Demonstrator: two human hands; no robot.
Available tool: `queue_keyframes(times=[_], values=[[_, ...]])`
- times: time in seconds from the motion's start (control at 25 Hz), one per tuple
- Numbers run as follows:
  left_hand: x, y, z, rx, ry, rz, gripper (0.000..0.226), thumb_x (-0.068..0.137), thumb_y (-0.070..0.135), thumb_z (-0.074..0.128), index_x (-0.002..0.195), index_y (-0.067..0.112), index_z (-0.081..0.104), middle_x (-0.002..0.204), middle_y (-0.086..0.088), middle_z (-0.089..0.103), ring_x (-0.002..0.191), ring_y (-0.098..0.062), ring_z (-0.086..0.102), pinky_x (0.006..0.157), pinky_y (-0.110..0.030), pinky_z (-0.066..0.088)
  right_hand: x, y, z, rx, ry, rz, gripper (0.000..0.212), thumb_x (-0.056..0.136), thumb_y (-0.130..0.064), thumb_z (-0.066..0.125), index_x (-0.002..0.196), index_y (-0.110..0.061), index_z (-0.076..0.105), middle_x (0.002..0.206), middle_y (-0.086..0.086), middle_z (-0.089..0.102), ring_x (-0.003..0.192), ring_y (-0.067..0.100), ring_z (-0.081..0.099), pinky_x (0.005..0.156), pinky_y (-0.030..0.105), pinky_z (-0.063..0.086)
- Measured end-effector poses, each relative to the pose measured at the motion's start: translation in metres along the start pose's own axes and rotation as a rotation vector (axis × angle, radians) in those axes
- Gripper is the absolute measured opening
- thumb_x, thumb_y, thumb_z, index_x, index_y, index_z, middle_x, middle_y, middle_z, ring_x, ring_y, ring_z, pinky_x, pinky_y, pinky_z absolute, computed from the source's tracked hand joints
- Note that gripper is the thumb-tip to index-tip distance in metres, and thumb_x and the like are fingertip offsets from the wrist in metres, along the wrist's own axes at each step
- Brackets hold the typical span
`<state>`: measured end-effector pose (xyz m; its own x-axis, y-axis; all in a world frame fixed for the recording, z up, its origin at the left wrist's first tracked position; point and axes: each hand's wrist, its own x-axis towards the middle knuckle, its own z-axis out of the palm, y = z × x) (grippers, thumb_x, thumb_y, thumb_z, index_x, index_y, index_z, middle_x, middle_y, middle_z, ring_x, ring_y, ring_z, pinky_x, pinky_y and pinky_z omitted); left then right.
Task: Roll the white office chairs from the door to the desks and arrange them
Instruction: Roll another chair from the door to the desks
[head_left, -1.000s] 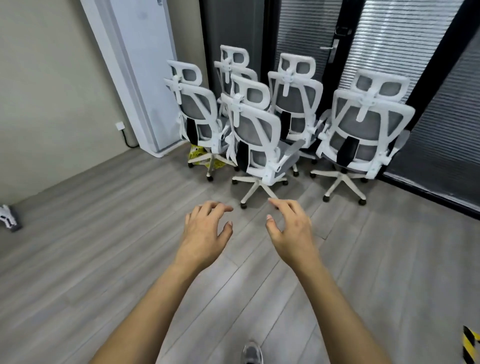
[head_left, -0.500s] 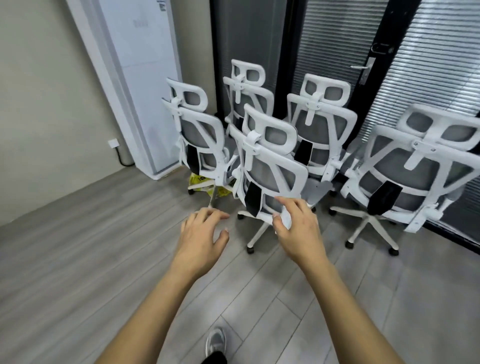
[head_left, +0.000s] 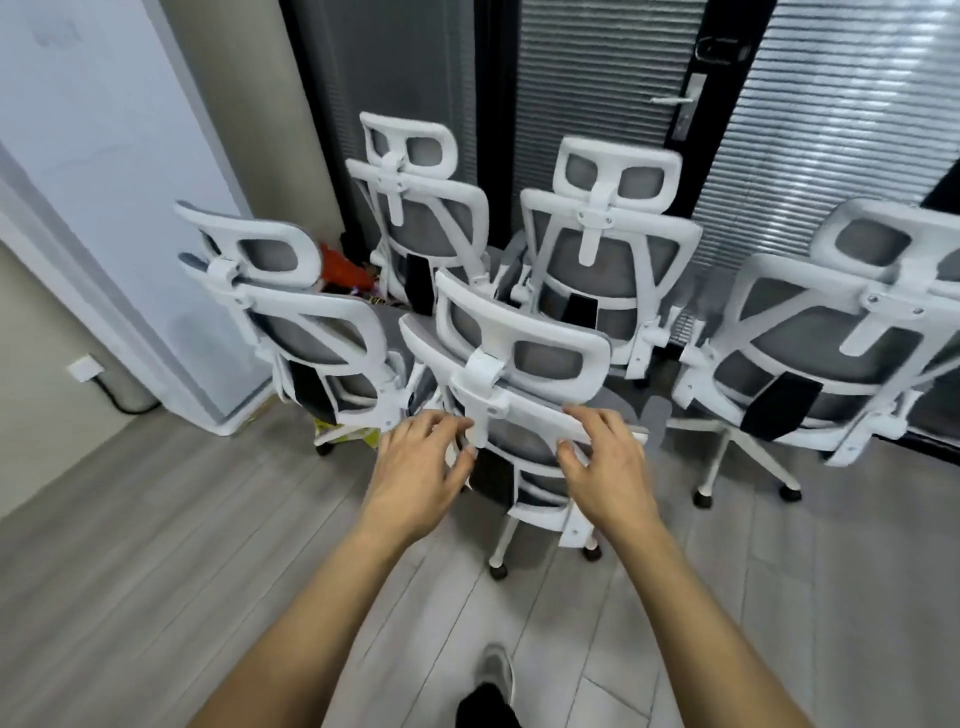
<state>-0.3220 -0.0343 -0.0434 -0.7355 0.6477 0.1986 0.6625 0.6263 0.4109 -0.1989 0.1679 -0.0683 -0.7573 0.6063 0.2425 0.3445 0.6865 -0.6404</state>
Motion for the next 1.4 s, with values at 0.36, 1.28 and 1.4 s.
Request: queue_keyframes(times=[0.36, 1.28, 1.4], values=[[0.157, -0.095, 0.057, 0.035, -0.146, 0.141, 0.05, 0.093, 0.061, 0.048, 0.135, 0.035, 0.049, 0.138, 0.008, 0.048, 0.129, -0.019, 0.043, 0.109, -0.041, 0.033, 0.079, 0.046, 0.086, -0.269, 0.006, 0.158, 0.045, 0.086, -0.063, 0.055, 0.11, -0.027, 0.065, 0.108, -0.006, 0.061, 0.098, 0.022, 0.057, 0.09, 0.039, 0.045], [0.083, -0.082, 0.093, -0.214, -0.46, 0.86, 0.084, 0.071, 0.088, 0.05, 0.113, 0.016, 0.059, 0.118, -0.014, 0.05, 0.123, -0.039, 0.038, 0.115, -0.063, 0.022, -0.197, -0.066, 0.108, -0.474, 0.582, 0.81, 0.05, 0.084, -0.065, 0.064, 0.112, -0.024, 0.063, 0.099, -0.008, 0.058, 0.1, 0.018, 0.053, 0.087, 0.032, 0.045], [0.043, -0.031, 0.1, -0.226, -0.505, 0.996, 0.086, 0.069, 0.09, 0.047, 0.115, 0.018, 0.057, 0.122, -0.011, 0.048, 0.123, -0.032, 0.03, 0.113, -0.061, 0.029, -0.257, -0.065, 0.095, -0.488, 0.694, 0.909, 0.05, 0.085, -0.063, 0.065, 0.113, -0.022, 0.063, 0.1, -0.007, 0.057, 0.103, 0.02, 0.052, 0.089, 0.036, 0.047]])
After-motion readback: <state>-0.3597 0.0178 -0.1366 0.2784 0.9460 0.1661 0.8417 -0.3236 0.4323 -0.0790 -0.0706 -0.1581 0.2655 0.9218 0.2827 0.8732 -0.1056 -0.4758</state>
